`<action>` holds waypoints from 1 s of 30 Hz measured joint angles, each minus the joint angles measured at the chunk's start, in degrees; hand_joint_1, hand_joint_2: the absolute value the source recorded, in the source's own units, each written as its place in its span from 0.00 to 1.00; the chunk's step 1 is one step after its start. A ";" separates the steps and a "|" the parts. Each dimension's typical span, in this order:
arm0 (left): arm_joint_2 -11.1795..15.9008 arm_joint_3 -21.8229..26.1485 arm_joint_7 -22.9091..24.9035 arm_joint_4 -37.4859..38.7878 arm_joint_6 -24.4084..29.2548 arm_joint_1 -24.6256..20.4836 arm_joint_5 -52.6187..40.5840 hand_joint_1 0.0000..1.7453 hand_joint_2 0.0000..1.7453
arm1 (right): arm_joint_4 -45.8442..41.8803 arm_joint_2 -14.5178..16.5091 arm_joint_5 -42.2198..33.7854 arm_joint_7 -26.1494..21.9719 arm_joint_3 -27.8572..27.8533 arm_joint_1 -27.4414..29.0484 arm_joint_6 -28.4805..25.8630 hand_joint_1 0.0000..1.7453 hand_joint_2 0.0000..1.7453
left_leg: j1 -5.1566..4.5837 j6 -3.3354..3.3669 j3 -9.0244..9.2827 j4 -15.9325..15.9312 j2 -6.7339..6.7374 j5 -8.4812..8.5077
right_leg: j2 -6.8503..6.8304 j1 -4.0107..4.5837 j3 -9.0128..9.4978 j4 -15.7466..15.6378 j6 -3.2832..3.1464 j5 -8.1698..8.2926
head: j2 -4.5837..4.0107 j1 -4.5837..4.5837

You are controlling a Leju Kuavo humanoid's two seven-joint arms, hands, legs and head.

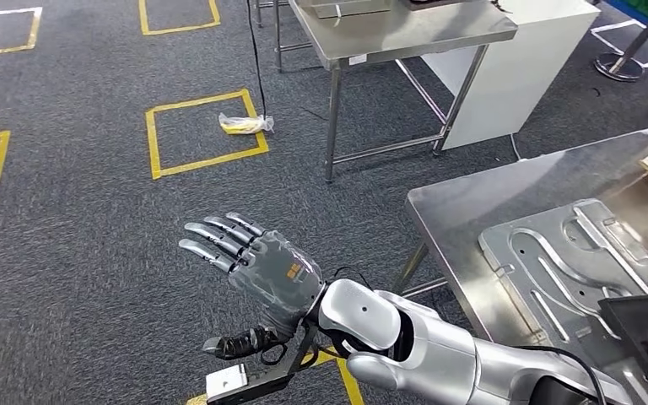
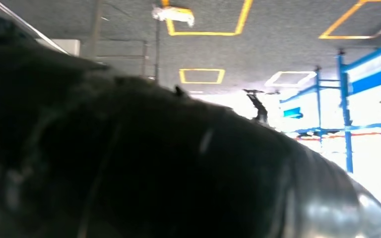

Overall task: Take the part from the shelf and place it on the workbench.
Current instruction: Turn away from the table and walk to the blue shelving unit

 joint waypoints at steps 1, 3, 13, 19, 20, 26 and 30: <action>-0.02 -0.07 -0.05 0.01 -0.03 -0.08 0.00 0.00 0.00 | -0.02 0.00 0.00 -0.01 0.00 -0.10 0.02 0.00 0.00 | 0.07 -0.11 -0.03 0.02 -0.63 0.08 | 1.35 0.13 1.32 -3.12 -0.51 1.27 | 0.00 0.01; -0.05 -0.21 -0.11 0.02 -0.13 -0.20 0.01 0.00 0.00 | -0.09 -0.02 -0.04 -0.06 0.00 -0.27 0.07 0.00 0.00 | 0.45 -0.57 -0.44 0.00 -1.69 0.38 | 2.93 0.35 2.21 -5.57 -1.06 1.70 | 0.00 0.10; 0.23 -0.37 -0.33 0.04 0.27 -0.09 -0.09 0.00 0.00 | -0.48 -0.04 -0.37 -0.18 0.22 -0.50 0.61 0.00 0.00 | 1.30 -3.51 -6.87 13.37 4.83 -5.77 | -5.12 -0.29 3.78 -8.55 -0.79 2.64 | 0.00 0.08; 0.43 -0.57 -0.63 0.04 0.96 -0.08 -0.37 0.00 0.00 | -0.51 -0.09 -0.48 -0.29 0.32 -0.75 0.67 0.00 0.00 | 1.15 -2.57 0.17 0.85 7.76 -1.48 | -8.45 -0.22 3.37 -6.04 1.60 0.76 | 0.00 0.18; 0.45 -0.62 -0.66 0.04 0.97 -0.02 -0.37 0.00 0.00 | -0.51 -0.09 -0.51 -0.32 0.34 -0.76 0.67 0.00 0.00 | 1.10 -2.02 0.07 0.90 7.18 -1.47 | -8.79 -0.31 3.44 -6.05 1.83 0.65 | 0.00 0.22; 0.48 -0.78 -0.46 0.04 0.69 -0.03 0.24 0.00 0.00 | -0.76 -0.45 -0.58 -0.33 0.40 -0.64 0.70 0.00 0.00 | 0.75 -0.43 -0.05 0.63 3.81 -1.07 | -2.75 -0.76 -3.12 8.25 2.14 -6.97 | 0.00 0.26; 0.41 -0.74 -0.27 0.05 -0.04 0.05 0.96 0.00 0.00 | -0.90 -0.65 -0.59 -0.33 0.49 -0.58 0.71 0.00 0.00 | 0.23 -0.33 0.22 0.64 0.67 -1.02 | -0.75 0.25 -2.29 3.48 0.28 -1.08 | 0.00 0.26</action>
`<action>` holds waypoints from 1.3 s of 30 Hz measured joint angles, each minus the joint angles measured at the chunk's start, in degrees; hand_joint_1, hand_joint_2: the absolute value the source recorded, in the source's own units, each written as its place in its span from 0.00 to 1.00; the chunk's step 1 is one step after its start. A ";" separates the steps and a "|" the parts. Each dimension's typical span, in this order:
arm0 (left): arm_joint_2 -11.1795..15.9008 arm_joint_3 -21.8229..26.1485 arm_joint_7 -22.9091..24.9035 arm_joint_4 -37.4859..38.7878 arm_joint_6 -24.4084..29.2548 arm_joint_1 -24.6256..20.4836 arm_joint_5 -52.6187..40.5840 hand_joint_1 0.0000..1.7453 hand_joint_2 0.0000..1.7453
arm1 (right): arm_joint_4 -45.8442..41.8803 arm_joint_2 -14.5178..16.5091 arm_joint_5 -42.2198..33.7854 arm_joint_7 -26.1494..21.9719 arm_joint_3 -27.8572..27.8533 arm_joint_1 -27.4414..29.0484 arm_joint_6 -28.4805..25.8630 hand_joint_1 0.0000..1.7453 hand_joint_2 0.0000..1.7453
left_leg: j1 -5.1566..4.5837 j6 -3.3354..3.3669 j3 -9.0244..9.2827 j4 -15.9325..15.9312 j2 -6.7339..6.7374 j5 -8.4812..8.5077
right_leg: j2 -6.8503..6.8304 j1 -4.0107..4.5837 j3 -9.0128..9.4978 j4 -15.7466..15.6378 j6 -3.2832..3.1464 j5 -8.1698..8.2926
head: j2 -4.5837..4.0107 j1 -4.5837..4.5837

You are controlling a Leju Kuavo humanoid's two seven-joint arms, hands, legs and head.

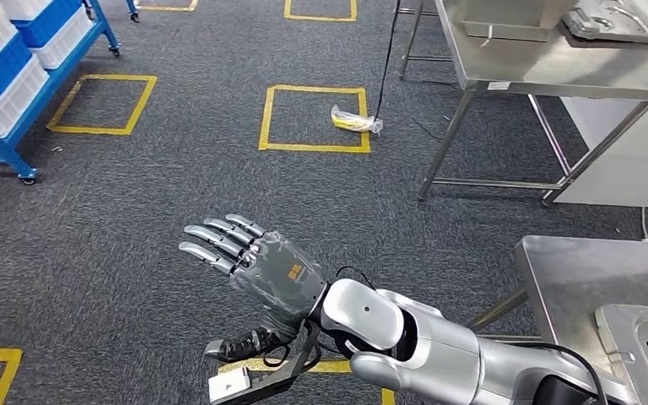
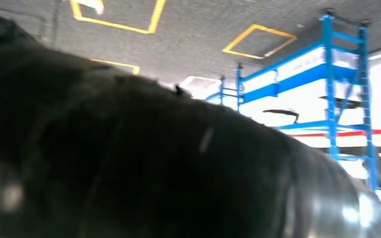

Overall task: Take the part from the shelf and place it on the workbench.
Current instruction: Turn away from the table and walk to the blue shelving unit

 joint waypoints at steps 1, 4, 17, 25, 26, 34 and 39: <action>-0.14 0.01 0.01 0.02 -0.22 -0.03 0.12 0.00 0.00 | -0.04 -0.02 0.00 0.00 0.01 -0.07 0.00 0.00 0.00 | 0.01 -0.04 -0.01 0.00 -0.68 0.05 | 1.71 0.20 1.49 -3.63 -0.57 1.89 | 0.00 -0.03; -0.48 0.06 -0.01 0.05 -0.66 -0.13 0.37 0.00 0.00 | -0.17 -0.18 -0.05 0.00 0.01 -0.35 0.04 0.00 0.00 | 0.55 -0.63 -0.61 -0.23 -2.63 0.53 | 4.34 0.60 3.27 -8.46 -1.54 3.39 | 0.00 0.06; -0.31 0.08 -0.46 0.10 -0.87 -0.08 0.01 0.00 0.00 | -0.50 -0.31 -0.30 0.00 0.16 -0.42 0.66 0.00 0.00 | 0.99 -3.31 -0.14 1.22 6.58 -0.63 | -6.26 -0.25 4.62 -10.01 -0.31 3.02 | 0.00 -0.03; -0.21 0.10 -0.65 0.10 -1.04 -0.21 -0.10 0.00 0.00 | -0.54 -0.53 -0.39 0.00 0.24 -0.62 0.93 0.00 0.00 | 0.79 -0.27 0.26 -0.92 4.01 0.32 | -2.42 -0.86 1.11 -1.13 1.87 -2.88 | 0.00 0.01; -0.21 0.10 -0.65 0.10 -1.06 -0.25 -0.10 0.00 0.00 | -0.52 -0.67 -0.39 0.00 0.27 -0.56 0.95 0.00 0.00 | 0.71 -0.12 0.13 -0.92 3.41 0.39 | -1.95 -0.90 -0.69 2.64 1.91 -4.49 | 0.00 -0.01; -0.38 0.14 -0.65 0.12 -1.12 -0.26 -0.10 0.00 0.00 | -0.53 -1.14 -0.39 0.00 0.38 -0.56 0.96 0.00 0.00 | 0.81 -0.93 -0.35 -0.94 -2.13 1.10 | 3.75 -0.53 4.55 -9.27 0.03 2.64 | 0.00 0.01; -0.35 0.16 -0.64 0.12 -1.19 -0.09 -0.09 0.00 0.00 | -0.66 -1.13 -0.40 0.00 0.38 -0.83 0.96 0.00 0.00 | 0.64 -2.32 -2.47 2.36 0.03 -0.92 | 0.07 -0.90 5.72 -11.95 -0.98 3.83 | 0.00 -0.05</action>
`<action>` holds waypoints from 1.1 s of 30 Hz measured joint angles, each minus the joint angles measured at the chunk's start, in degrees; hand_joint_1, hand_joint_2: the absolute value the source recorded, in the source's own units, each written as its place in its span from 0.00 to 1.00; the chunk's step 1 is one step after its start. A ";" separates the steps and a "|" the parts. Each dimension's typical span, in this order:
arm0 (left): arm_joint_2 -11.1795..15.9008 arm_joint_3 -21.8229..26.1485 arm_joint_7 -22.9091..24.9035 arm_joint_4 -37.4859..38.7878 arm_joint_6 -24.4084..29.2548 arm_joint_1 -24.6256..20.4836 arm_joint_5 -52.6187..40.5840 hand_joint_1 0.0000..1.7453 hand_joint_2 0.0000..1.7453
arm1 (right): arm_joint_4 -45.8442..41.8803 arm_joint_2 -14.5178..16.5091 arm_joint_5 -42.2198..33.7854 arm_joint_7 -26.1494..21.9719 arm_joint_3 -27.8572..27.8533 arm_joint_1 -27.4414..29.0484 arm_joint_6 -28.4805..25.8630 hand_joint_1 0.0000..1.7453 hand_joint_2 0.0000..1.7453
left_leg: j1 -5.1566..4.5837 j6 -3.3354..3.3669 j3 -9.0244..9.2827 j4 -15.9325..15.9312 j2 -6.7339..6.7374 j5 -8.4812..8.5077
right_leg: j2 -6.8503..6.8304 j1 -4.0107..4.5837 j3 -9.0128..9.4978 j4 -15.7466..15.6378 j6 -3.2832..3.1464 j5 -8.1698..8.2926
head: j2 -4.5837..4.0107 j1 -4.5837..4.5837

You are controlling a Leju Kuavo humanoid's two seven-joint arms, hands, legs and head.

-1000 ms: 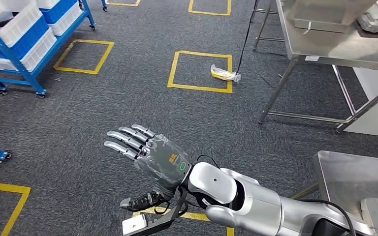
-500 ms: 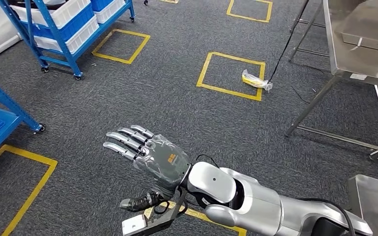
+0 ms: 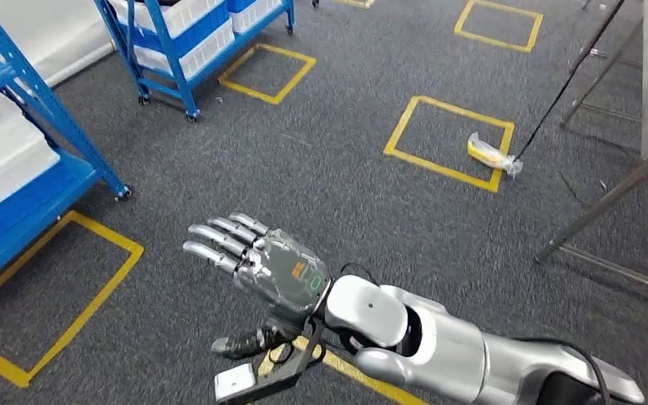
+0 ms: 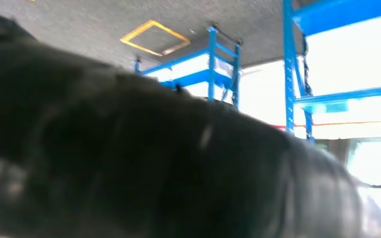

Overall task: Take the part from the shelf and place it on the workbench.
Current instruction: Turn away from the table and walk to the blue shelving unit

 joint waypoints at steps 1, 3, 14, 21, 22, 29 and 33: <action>0.02 0.00 0.02 0.00 -0.01 -0.07 0.00 0.00 0.00 | -0.03 0.00 -0.01 0.00 0.01 0.02 0.02 0.00 0.00 | -0.09 -0.09 -1.54 3.22 1.87 -1.78 | -0.92 0.21 0.14 -0.23 -0.12 0.09 | 0.00 -0.02; 0.04 0.01 0.07 0.01 -0.01 -0.13 -0.01 0.00 0.00 | -0.03 -0.02 -0.01 0.00 0.02 0.11 0.07 0.00 0.00 | 0.03 -0.42 -4.74 9.95 3.44 -4.56 | -2.76 0.41 0.11 -0.23 -0.24 -0.01 | 0.00 -0.05; 0.40 0.02 0.15 0.02 -0.03 0.05 -0.10 0.00 0.00 | -0.06 -0.07 -0.16 0.00 0.02 -0.07 0.10 0.00 0.00 | -0.33 2.03 3.59 -4.15 5.50 0.97 | -6.41 0.18 0.54 3.68 2.68 -2.71 | 0.00 -0.02; 0.40 0.04 0.21 0.02 -0.07 -0.03 -0.19 0.00 0.00 | -0.10 -0.36 -0.16 0.00 0.02 0.16 0.09 0.00 0.00 | -0.42 2.80 4.97 -4.09 0.61 0.16 | -1.50 -0.18 -8.41 15.28 2.81 -5.20 | 0.00 -0.03; 0.38 0.05 0.22 0.02 -0.09 -0.01 -0.19 0.00 0.00 | -0.10 -0.39 -0.16 0.00 0.02 0.15 0.09 0.00 0.00 | -0.42 2.71 5.36 -4.06 -0.16 -0.10 | -0.79 -0.11 -7.21 11.35 2.49 -2.28 | 0.00 -0.02; 0.29 0.07 0.27 0.14 -0.22 0.15 -0.19 0.00 0.00 | -0.23 -0.67 -0.16 -0.01 0.02 0.04 0.08 0.00 0.00 | -0.22 0.77 5.62 -2.72 -1.47 -0.78 | 0.81 0.44 -2.27 1.02 0.03 0.96 | 0.00 -0.01; 0.37 0.06 0.25 0.15 -0.24 -0.29 -0.21 0.00 0.00 | -0.27 -0.61 -0.16 -0.02 0.02 0.07 0.09 0.00 0.00 | -0.24 -0.05 -1.09 8.15 3.45 -5.49 | -2.35 0.54 -0.24 0.21 -0.56 -0.04 | 0.00 -0.25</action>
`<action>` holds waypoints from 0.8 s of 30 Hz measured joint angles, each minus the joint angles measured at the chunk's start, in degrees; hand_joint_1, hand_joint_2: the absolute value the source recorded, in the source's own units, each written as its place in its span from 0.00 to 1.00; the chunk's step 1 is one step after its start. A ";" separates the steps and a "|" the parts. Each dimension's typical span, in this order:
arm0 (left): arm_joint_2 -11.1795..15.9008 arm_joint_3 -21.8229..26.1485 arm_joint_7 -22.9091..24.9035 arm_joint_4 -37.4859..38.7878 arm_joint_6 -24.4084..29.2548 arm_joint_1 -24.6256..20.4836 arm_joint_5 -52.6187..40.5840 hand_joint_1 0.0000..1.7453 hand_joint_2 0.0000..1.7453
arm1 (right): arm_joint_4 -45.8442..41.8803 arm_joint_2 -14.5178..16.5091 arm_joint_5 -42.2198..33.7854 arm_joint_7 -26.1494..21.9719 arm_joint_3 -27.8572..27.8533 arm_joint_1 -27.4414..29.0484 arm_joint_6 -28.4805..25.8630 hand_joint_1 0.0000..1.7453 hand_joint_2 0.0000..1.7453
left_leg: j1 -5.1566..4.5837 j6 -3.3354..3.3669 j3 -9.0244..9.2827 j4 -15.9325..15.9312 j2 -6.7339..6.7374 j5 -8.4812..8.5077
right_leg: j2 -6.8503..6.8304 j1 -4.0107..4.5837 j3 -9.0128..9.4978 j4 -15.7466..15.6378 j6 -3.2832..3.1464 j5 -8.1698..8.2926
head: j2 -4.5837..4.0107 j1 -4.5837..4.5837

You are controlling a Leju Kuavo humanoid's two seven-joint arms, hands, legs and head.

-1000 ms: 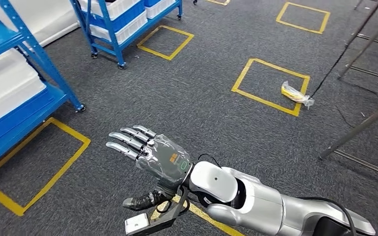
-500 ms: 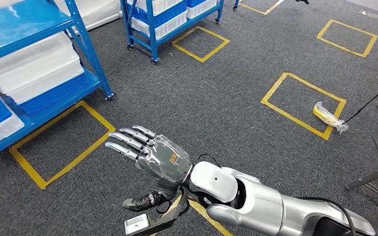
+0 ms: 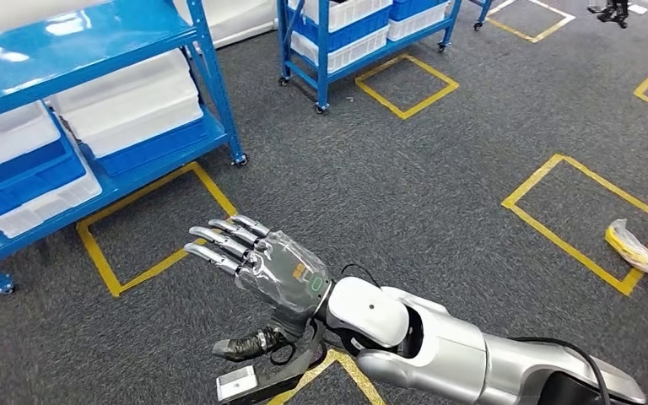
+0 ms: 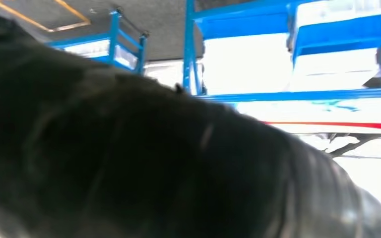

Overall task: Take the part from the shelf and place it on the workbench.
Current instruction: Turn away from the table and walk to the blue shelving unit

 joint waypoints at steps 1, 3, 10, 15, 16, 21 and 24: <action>0.00 -0.01 0.00 0.00 0.00 0.01 0.00 0.00 0.00 | 0.01 0.00 0.00 0.00 0.00 0.05 0.01 0.00 0.00 | 0.06 -0.11 -1.80 2.17 0.22 -0.40 | -0.72 0.04 0.32 0.04 0.03 -0.42 | 0.00 0.00; 0.02 0.00 0.01 0.01 0.01 0.32 0.00 0.00 0.00 | 0.02 0.00 0.00 0.01 0.00 0.07 0.01 0.00 0.00 | 0.12 0.02 -2.37 0.54 0.66 2.33 | -1.99 0.04 1.28 0.19 0.21 -1.41 | 0.00 -0.01; 0.09 0.01 0.01 0.01 0.01 0.45 0.00 0.00 0.00 | 0.04 -0.01 0.00 0.00 0.00 0.05 -0.01 0.00 0.00 | -0.82 2.03 2.61 -11.53 3.35 7.30 | -5.47 0.46 4.28 1.49 2.43 -4.62 | 0.00 0.03; 0.09 0.01 0.00 0.01 -0.09 0.18 0.00 0.00 0.00 | -0.07 -0.19 0.00 -0.01 0.00 0.08 -0.03 0.00 0.00 | -0.39 3.31 5.28 -12.01 -0.02 5.74 | 0.08 -0.54 -4.62 15.40 3.60 -7.55 | 0.00 0.14; 0.09 0.01 0.00 0.01 -0.12 0.17 -0.01 0.00 0.00 | -0.05 -0.28 0.00 -0.01 0.00 0.20 -0.03 0.00 0.00 | -0.38 3.32 5.85 -12.00 -0.83 5.27 | 0.30 -0.63 -6.97 17.58 3.73 -8.81 | 0.00 0.13; 0.05 0.03 -0.05 0.04 -0.19 0.50 -0.32 0.00 0.00 | 0.01 -0.70 0.00 -0.01 0.01 0.39 -0.01 0.00 0.00 | -0.29 2.66 9.73 -12.03 -4.69 2.19 | 3.01 -0.57 -8.71 7.54 2.97 -0.41 | 0.00 0.12; -0.01 0.03 -0.09 0.13 -0.22 0.35 -0.55 0.00 0.00 | -0.01 -1.02 0.00 0.00 0.02 0.40 0.08 0.00 0.00 | -0.09 1.58 10.76 -12.08 -6.36 1.24 | 4.07 -0.02 -7.74 3.21 2.08 3.81 | 0.00 0.10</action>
